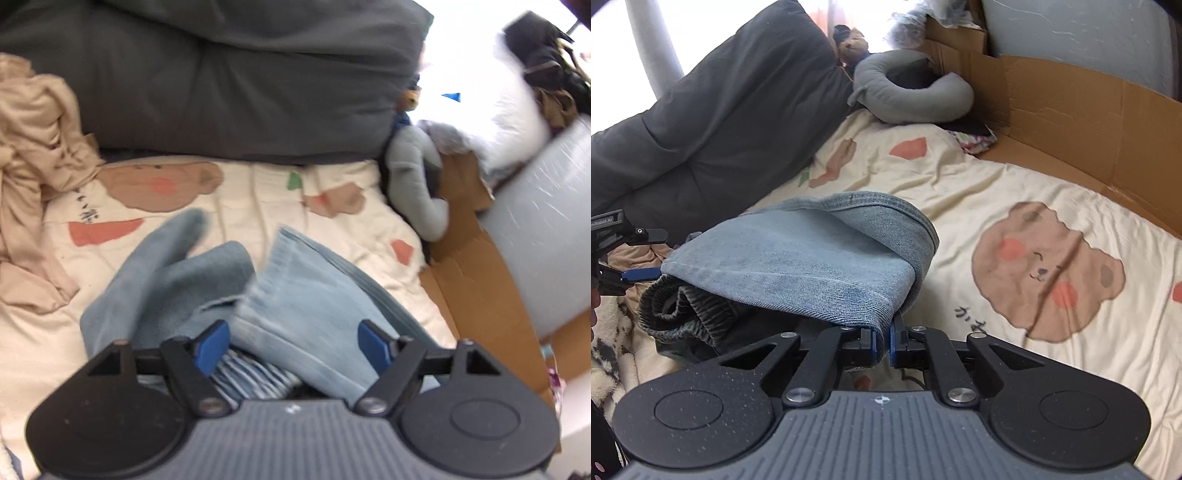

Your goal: Fold clothes

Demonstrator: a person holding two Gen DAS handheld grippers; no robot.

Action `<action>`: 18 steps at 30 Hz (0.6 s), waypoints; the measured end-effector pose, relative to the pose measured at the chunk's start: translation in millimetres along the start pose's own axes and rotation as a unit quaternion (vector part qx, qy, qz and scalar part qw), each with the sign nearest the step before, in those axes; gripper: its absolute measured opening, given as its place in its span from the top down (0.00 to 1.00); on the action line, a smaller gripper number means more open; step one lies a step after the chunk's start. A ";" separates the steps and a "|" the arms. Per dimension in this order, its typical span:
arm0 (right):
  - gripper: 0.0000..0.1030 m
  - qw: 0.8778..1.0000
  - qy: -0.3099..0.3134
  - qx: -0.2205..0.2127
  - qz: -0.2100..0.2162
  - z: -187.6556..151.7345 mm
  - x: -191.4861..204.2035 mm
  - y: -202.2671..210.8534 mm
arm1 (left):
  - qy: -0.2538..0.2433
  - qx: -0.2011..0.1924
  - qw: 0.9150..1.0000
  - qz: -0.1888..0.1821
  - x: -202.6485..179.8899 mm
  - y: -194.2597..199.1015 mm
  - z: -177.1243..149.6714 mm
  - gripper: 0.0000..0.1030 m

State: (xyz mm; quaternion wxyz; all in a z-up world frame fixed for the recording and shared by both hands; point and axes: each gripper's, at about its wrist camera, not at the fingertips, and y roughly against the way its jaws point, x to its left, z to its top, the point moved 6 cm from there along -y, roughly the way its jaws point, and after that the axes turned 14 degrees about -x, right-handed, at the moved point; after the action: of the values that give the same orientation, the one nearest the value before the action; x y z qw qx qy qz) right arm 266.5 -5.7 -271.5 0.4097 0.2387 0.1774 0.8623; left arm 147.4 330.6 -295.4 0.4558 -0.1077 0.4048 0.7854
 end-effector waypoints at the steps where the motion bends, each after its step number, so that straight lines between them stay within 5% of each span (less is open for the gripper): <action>1: 0.96 1.000 -0.002 0.003 -0.003 -2.8 -2.9 1.1 | 0.005 0.001 1.000 -0.001 4.5 -3.9 -0.4 0.23; 9: 0.96 0.999 -0.008 0.035 -0.018 -30.4 -17.2 6.0 | 0.029 0.017 0.999 -0.025 2.1 -26.7 -10.4 0.32; 13: 0.95 0.998 -0.011 0.052 -0.023 -43.1 -21.4 7.1 | 0.003 0.018 0.999 -0.046 -16.8 -24.8 -12.3 0.56; 16: 0.95 0.998 -0.014 0.061 -0.029 -50.2 -25.8 9.7 | -0.008 0.013 0.998 -0.059 -25.5 -22.7 -9.8 0.85; 18: 0.95 0.997 -0.017 0.065 -0.033 -54.0 -29.0 13.3 | -0.011 0.008 0.997 -0.079 -34.6 -19.9 -7.4 0.87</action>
State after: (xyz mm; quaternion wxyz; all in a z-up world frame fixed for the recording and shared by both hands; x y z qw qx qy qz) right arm 244.1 -42.5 -317.0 0.4243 0.2738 0.2339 0.8309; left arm 181.3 308.5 -292.3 0.5214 -0.1268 0.3958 0.7453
